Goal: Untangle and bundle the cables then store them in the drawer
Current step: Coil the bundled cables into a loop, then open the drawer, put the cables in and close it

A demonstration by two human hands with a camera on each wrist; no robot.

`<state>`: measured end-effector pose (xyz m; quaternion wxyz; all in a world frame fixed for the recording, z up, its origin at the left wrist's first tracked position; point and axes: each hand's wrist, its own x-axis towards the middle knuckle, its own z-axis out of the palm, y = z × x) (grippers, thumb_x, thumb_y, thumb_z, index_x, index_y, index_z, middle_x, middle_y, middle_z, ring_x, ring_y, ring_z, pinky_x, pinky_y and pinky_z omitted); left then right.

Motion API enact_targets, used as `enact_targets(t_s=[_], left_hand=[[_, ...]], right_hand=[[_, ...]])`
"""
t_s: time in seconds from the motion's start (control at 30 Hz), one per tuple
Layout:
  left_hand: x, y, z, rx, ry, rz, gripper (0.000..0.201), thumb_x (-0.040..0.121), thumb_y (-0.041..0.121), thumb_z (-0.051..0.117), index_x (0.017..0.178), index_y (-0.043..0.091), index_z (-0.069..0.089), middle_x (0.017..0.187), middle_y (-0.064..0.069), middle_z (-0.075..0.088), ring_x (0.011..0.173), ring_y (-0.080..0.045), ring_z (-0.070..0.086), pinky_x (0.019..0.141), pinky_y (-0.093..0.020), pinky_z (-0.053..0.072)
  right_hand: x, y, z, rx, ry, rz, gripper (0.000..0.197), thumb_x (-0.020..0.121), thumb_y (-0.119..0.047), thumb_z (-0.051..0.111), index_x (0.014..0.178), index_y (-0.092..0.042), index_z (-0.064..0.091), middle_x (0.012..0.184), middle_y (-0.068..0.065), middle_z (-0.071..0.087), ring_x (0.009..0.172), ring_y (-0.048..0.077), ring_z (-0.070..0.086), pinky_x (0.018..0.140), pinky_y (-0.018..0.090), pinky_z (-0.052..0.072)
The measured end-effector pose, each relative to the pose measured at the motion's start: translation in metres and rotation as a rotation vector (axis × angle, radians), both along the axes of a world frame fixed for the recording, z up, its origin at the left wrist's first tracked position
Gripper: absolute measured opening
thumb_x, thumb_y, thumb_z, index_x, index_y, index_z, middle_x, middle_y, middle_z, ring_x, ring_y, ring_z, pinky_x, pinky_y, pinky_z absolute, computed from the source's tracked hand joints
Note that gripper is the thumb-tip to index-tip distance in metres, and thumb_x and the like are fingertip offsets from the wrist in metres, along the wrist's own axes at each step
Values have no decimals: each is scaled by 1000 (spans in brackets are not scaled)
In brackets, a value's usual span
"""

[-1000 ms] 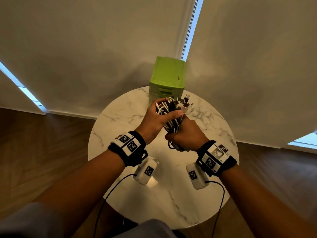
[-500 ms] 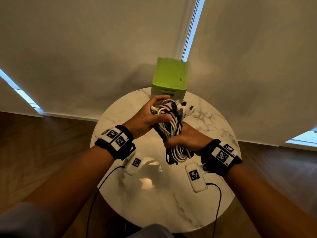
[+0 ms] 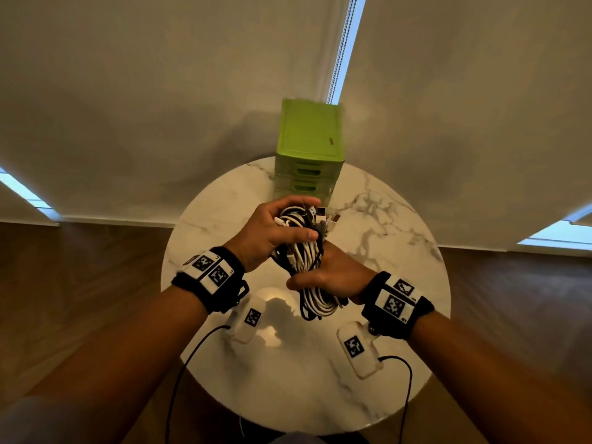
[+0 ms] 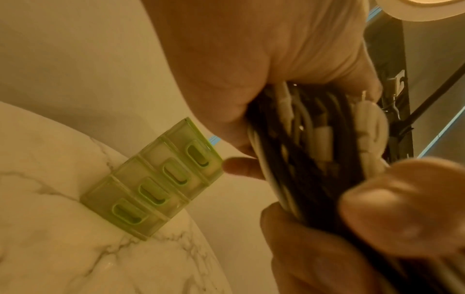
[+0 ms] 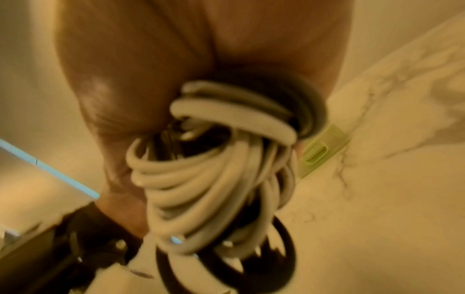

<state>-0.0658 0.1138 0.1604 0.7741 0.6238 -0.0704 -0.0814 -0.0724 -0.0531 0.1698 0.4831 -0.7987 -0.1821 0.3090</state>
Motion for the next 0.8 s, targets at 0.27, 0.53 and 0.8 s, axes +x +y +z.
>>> enact_targets(t_s=[0.27, 0.53, 0.8], left_hand=[[40, -12, -4, 182, -25, 0, 59, 79, 5, 81, 134, 14, 61, 129, -6, 68, 118, -19, 66, 97, -36, 55], [54, -21, -84, 108, 327, 466, 23, 104, 26, 52, 118, 13, 64, 118, -6, 73, 113, -23, 69, 102, -37, 52], [105, -44, -169, 51, 584, 586, 27, 105, 23, 50, 122, 5, 61, 118, -9, 70, 102, -23, 71, 80, -22, 58]], right_hand=[[44, -22, -26, -63, -130, -146, 67, 67, -30, 76, 130, -30, 53, 120, -4, 66, 108, 15, 63, 97, 45, 52], [99, -69, -68, 84, 38, -330, 48, 75, -1, 78, 118, -17, 64, 104, -7, 71, 92, -2, 66, 84, 27, 50], [139, -87, -136, 109, 128, -345, 53, 76, -3, 80, 123, -19, 63, 110, -7, 72, 102, 6, 67, 95, 36, 51]])
